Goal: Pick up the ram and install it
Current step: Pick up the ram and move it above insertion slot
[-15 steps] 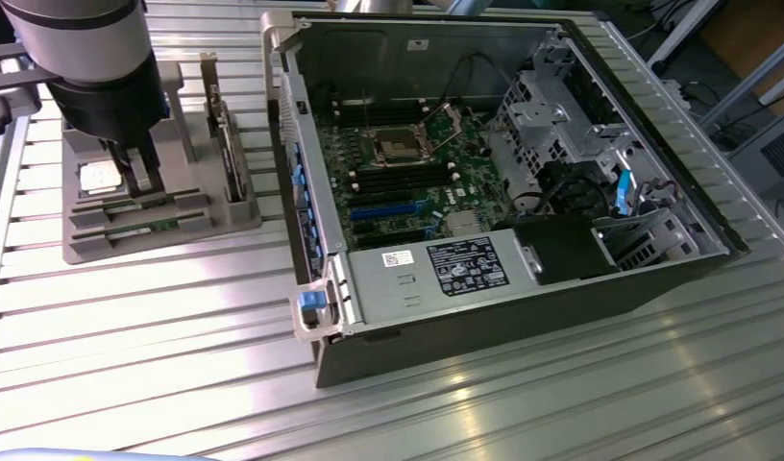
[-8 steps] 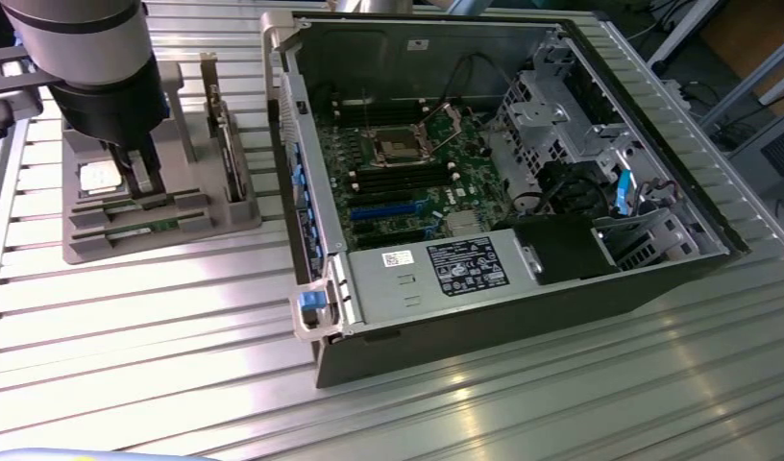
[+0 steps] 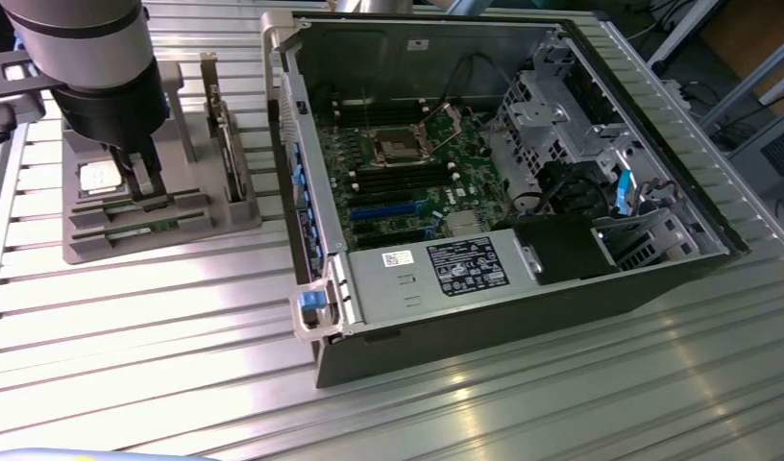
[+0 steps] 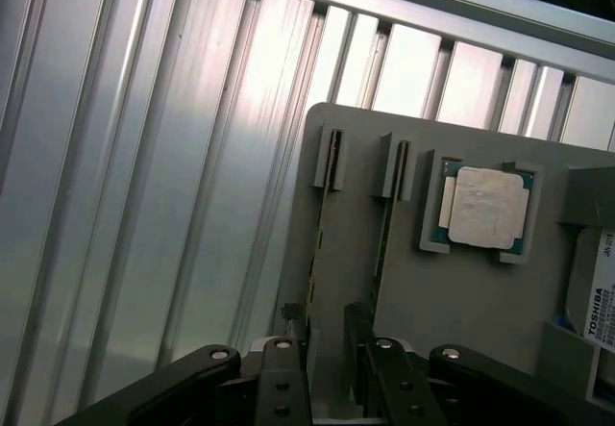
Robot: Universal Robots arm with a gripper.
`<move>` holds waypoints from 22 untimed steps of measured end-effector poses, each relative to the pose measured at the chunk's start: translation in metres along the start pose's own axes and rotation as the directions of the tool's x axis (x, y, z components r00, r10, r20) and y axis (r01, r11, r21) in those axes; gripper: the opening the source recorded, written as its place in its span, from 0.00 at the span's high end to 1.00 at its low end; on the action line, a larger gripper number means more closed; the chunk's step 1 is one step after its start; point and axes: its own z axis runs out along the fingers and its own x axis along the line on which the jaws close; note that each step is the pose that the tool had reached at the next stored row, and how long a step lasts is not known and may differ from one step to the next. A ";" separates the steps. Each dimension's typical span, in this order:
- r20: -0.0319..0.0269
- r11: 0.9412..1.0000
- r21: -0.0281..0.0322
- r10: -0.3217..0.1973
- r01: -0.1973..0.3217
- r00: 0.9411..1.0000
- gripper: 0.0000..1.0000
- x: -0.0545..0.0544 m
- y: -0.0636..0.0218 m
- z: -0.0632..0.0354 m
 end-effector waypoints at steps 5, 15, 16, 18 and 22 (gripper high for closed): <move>0.000 1.000 0.000 0.000 0.000 1.000 0.70 0.000 -0.0001 0.0015; 0.000 1.000 0.000 0.000 0.000 1.000 0.70 0.000 0.0001 0.0059; 0.000 1.000 0.000 0.000 0.000 1.000 0.70 0.000 0.0002 0.0063; 0.000 1.000 0.000 0.000 0.000 1.000 0.70 0.000 0.0006 0.0071; 0.000 1.000 0.000 0.007 -0.007 1.000 0.70 -0.001 0.0046 0.0098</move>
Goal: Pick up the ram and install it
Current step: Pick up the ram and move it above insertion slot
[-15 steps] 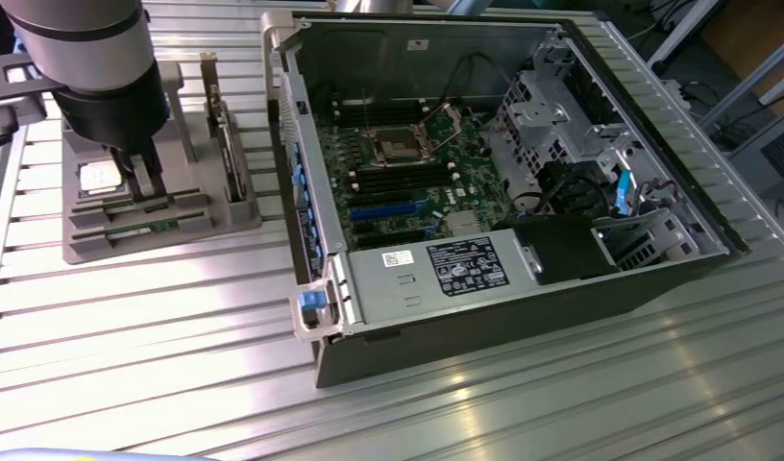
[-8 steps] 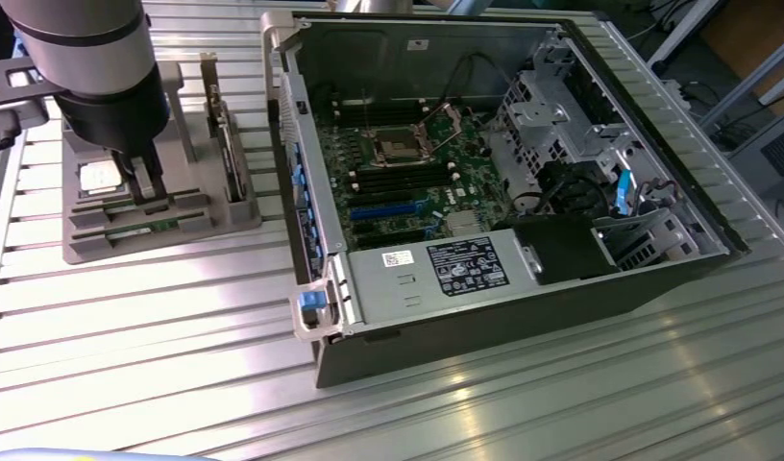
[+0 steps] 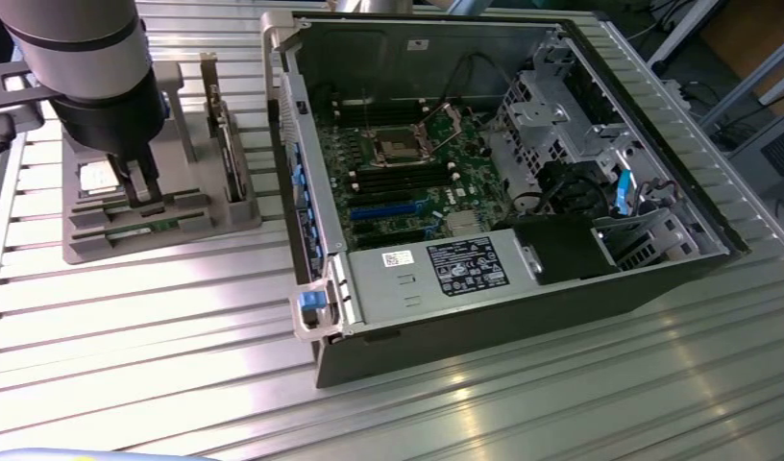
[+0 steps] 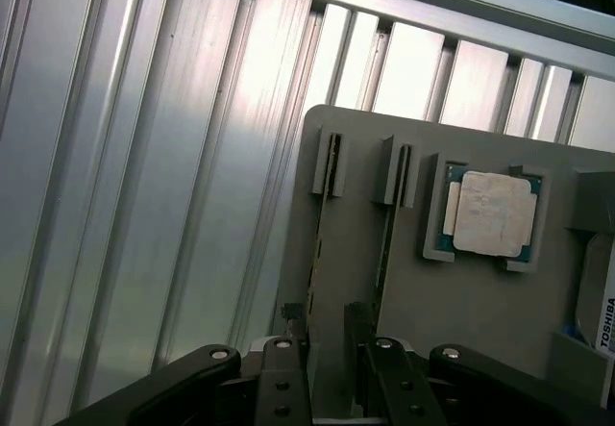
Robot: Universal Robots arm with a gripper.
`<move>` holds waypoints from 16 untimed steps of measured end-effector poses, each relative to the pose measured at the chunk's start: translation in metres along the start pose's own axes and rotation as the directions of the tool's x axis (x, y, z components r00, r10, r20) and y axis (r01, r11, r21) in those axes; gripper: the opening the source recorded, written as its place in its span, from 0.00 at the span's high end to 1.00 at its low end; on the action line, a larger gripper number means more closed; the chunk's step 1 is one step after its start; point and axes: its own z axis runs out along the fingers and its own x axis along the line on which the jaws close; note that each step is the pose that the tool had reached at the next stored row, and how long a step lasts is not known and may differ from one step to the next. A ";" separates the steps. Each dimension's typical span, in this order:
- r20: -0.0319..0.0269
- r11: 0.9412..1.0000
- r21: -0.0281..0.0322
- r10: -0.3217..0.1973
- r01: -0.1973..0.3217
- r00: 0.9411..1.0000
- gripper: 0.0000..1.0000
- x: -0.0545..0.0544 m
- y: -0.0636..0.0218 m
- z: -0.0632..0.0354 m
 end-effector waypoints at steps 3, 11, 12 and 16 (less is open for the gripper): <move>0.000 1.000 0.000 0.001 -0.001 1.000 0.70 -0.001 0.0033 0.0014; 0.000 1.000 0.000 0.008 -0.008 1.000 0.70 -0.001 0.0067 0.0070; 0.000 1.000 0.000 0.009 -0.009 1.000 0.70 -0.001 0.0071 0.0078; 0.000 1.000 0.000 0.010 -0.010 1.000 0.70 0.001 0.0094 0.0121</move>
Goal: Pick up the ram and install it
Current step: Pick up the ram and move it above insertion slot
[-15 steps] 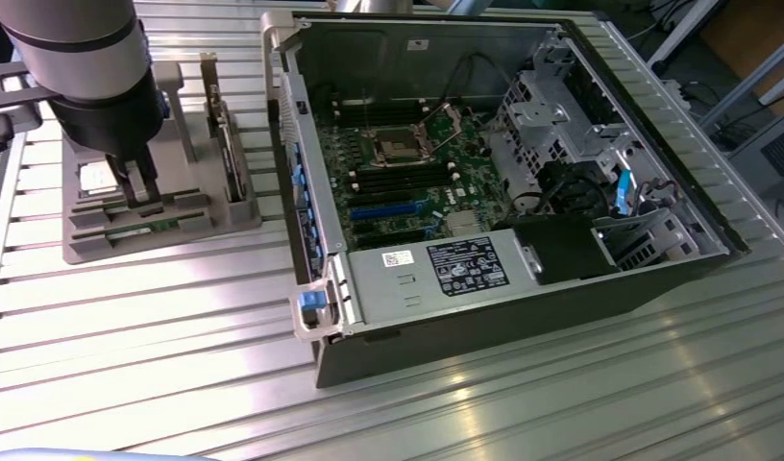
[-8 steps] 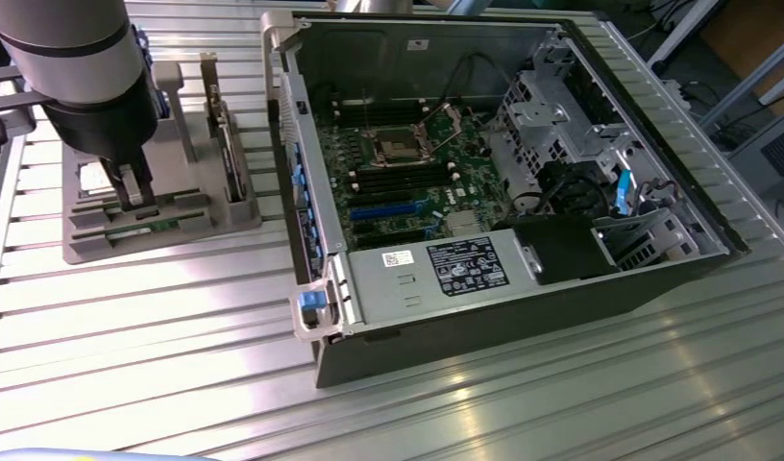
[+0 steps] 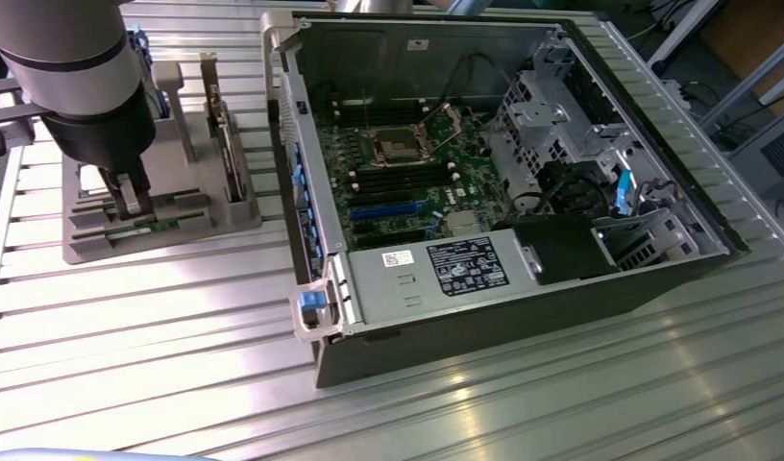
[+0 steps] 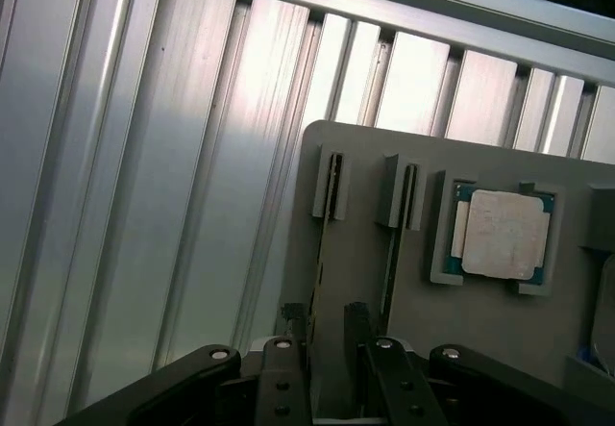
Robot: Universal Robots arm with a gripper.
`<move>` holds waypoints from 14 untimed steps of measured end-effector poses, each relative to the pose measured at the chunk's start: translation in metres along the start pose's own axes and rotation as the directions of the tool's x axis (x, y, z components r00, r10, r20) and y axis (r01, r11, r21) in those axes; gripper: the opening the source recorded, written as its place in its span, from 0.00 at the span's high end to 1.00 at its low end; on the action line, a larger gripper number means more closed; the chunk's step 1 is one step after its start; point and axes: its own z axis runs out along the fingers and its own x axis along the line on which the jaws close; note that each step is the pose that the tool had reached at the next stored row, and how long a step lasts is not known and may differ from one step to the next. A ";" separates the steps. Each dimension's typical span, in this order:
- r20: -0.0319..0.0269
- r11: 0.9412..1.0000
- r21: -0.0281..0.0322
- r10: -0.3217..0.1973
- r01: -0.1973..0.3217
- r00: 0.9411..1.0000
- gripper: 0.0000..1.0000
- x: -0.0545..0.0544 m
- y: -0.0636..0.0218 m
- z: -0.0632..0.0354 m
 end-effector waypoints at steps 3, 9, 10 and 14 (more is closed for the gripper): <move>0.000 1.000 0.000 0.001 -0.001 1.000 0.70 0.001 0.0010 0.0026; 0.000 1.000 0.000 0.010 -0.010 1.000 0.70 0.001 0.0011 0.0108; 0.000 1.000 0.000 0.011 -0.011 1.000 0.70 0.001 0.0010 0.0116; 0.001 1.000 0.001 0.015 -0.015 1.000 0.70 0.002 0.0010 0.0155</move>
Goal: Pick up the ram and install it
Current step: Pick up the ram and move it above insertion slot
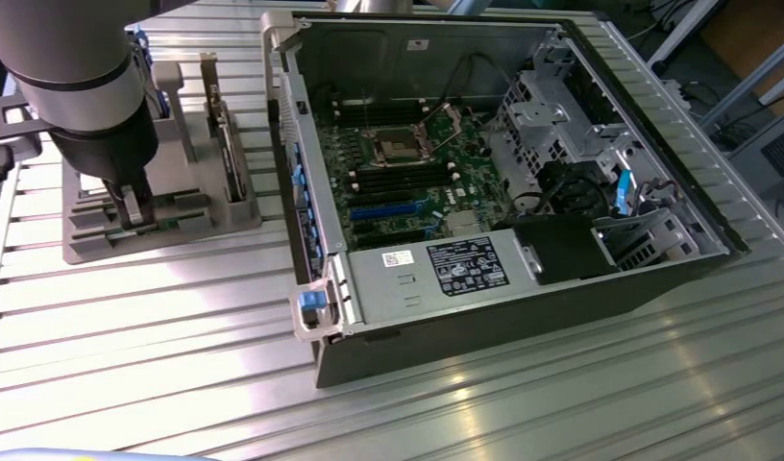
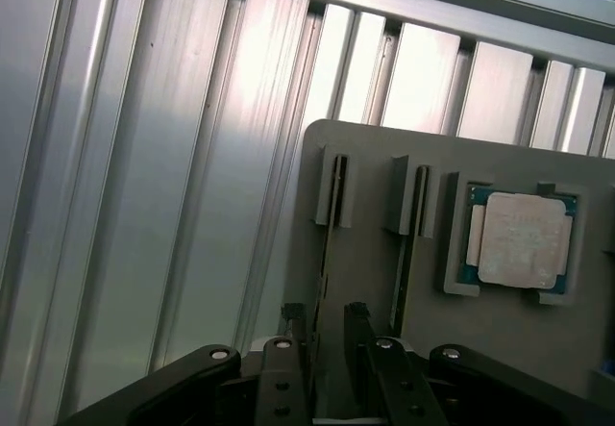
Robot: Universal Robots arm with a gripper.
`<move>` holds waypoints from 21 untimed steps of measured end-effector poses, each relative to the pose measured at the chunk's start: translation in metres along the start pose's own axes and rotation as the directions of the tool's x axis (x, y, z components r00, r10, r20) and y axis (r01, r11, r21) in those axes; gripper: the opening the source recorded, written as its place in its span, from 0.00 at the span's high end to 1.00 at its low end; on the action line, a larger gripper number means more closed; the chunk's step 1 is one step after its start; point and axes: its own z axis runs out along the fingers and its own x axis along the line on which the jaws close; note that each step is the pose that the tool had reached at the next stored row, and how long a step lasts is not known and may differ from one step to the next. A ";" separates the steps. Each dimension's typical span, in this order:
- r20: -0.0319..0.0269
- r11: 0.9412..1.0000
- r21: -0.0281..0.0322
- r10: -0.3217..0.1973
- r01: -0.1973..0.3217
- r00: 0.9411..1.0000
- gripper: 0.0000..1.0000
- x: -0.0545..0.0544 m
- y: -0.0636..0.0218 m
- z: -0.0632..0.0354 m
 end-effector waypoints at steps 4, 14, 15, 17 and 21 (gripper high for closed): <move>0.000 1.000 0.000 0.004 -0.004 1.000 0.70 0.000 -0.0001 0.0047; 0.000 1.000 0.000 0.003 -0.003 1.000 0.86 0.000 -0.0002 0.0048; 0.000 1.000 0.000 0.003 -0.003 1.000 0.86 0.000 -0.0002 0.0048; 0.000 1.000 0.000 0.003 -0.003 1.000 0.86 0.000 -0.0002 0.0048; 0.000 1.000 0.000 0.003 -0.003 1.000 0.86 0.000 -0.0002 0.0048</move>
